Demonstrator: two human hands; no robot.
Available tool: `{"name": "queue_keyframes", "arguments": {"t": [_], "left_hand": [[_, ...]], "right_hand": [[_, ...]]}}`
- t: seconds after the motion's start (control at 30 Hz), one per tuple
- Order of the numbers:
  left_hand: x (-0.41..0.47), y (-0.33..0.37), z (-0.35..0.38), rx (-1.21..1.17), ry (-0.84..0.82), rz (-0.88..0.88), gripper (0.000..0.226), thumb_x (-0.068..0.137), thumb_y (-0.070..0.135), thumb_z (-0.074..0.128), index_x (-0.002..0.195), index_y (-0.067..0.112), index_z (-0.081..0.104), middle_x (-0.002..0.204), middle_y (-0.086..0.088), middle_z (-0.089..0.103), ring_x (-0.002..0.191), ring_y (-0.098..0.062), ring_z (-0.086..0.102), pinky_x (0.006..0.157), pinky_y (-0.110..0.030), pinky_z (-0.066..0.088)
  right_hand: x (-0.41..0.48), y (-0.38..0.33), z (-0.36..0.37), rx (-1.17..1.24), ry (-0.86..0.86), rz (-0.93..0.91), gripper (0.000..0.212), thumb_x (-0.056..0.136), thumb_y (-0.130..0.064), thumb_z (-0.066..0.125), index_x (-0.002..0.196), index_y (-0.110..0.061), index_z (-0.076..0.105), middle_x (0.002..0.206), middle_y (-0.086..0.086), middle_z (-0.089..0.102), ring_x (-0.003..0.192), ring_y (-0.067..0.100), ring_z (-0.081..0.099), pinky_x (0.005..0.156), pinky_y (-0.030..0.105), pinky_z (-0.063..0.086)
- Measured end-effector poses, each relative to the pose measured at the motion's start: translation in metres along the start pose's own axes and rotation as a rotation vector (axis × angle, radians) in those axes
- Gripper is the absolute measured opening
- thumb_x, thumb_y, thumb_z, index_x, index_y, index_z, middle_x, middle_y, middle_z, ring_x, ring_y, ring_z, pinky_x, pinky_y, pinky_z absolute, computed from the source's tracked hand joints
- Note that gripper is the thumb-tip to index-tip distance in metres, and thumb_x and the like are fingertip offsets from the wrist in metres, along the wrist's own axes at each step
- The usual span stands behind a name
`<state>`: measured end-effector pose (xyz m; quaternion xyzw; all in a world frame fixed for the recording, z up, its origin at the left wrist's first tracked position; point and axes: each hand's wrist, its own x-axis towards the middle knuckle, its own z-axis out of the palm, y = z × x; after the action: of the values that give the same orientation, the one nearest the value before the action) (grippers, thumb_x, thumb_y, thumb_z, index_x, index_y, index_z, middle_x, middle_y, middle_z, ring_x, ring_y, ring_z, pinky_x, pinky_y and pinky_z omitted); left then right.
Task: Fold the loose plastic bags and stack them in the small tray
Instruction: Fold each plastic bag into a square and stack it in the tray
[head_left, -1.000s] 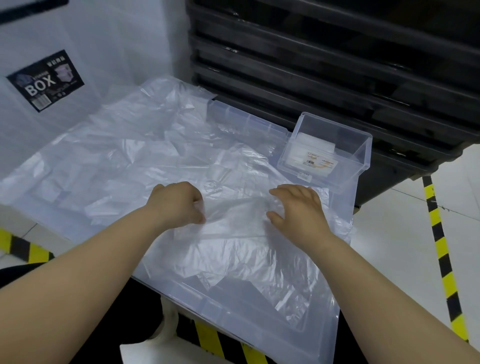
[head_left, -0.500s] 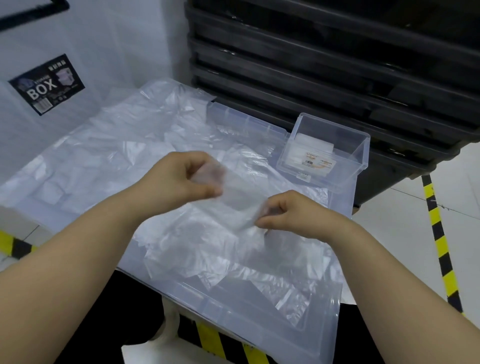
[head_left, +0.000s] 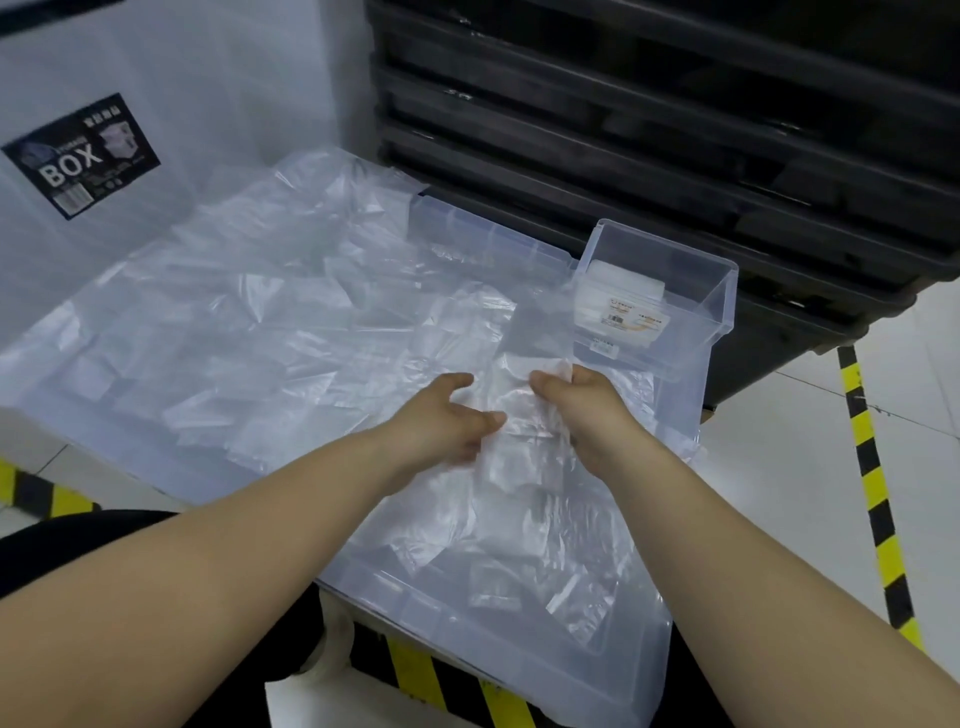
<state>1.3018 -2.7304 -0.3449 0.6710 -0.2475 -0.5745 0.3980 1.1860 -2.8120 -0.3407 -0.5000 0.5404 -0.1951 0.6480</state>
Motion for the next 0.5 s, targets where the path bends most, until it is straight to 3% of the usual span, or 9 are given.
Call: {"name": "queue_keyframes", "arguments": {"t": [0.17, 0.23, 0.33, 0.4, 0.5], "left_hand": [[-0.001, -0.009, 0.012, 0.123, -0.043, -0.019, 0.064, 0.080, 0.000, 0.067, 0.134, 0.015, 0.037, 0.077, -0.002, 0.061, 0.064, -0.013, 0.059, 0.056, -0.021, 0.052], [0.000, -0.011, 0.011, 0.146, -0.008, -0.004, 0.059, 0.080, -0.003, 0.065, 0.131, 0.013, 0.040, 0.067, -0.002, 0.059, 0.054, -0.011, 0.057, 0.050, -0.018, 0.050], [0.003, -0.011, 0.003, 0.188, 0.034, 0.009, 0.057, 0.081, -0.002, 0.064, 0.131, 0.011, 0.040, 0.062, -0.004, 0.057, 0.048, -0.009, 0.054, 0.048, -0.017, 0.048], [0.003, -0.012, -0.001, 0.205, 0.043, 0.003, 0.057, 0.081, -0.001, 0.065, 0.131, 0.012, 0.040, 0.063, -0.004, 0.057, 0.049, -0.010, 0.055, 0.048, -0.016, 0.048], [0.002, -0.013, -0.003, 0.192, 0.047, -0.002, 0.059, 0.081, -0.001, 0.066, 0.132, 0.012, 0.039, 0.065, -0.004, 0.057, 0.052, -0.012, 0.055, 0.046, -0.016, 0.048]], "right_hand": [[0.003, 0.004, -0.001, -0.071, 0.070, 0.023, 0.008, 0.094, -0.017, 0.049, 0.101, -0.014, 0.054, 0.087, 0.002, 0.059, 0.081, 0.021, 0.057, 0.060, 0.022, 0.043], [0.004, 0.004, -0.003, -0.179, 0.125, -0.005, 0.021, 0.094, -0.023, 0.050, 0.114, -0.020, 0.046, 0.094, -0.002, 0.055, 0.081, 0.016, 0.053, 0.060, 0.019, 0.040], [0.001, 0.011, -0.013, -0.520, 0.170, -0.337, 0.043, 0.094, -0.015, 0.049, 0.136, -0.017, 0.038, 0.130, 0.002, 0.048, 0.107, 0.017, 0.048, 0.087, 0.021, 0.036], [-0.004, 0.019, -0.019, -0.857, 0.064, -0.583, 0.042, 0.093, -0.005, 0.046, 0.134, -0.012, 0.046, 0.140, 0.004, 0.044, 0.129, 0.020, 0.037, 0.101, 0.015, 0.020], [-0.005, 0.029, -0.021, -1.193, -0.178, -0.612, 0.042, 0.096, -0.007, 0.038, 0.136, -0.016, 0.044, 0.148, -0.001, 0.033, 0.141, 0.015, 0.019, 0.110, 0.019, 0.004]]}}
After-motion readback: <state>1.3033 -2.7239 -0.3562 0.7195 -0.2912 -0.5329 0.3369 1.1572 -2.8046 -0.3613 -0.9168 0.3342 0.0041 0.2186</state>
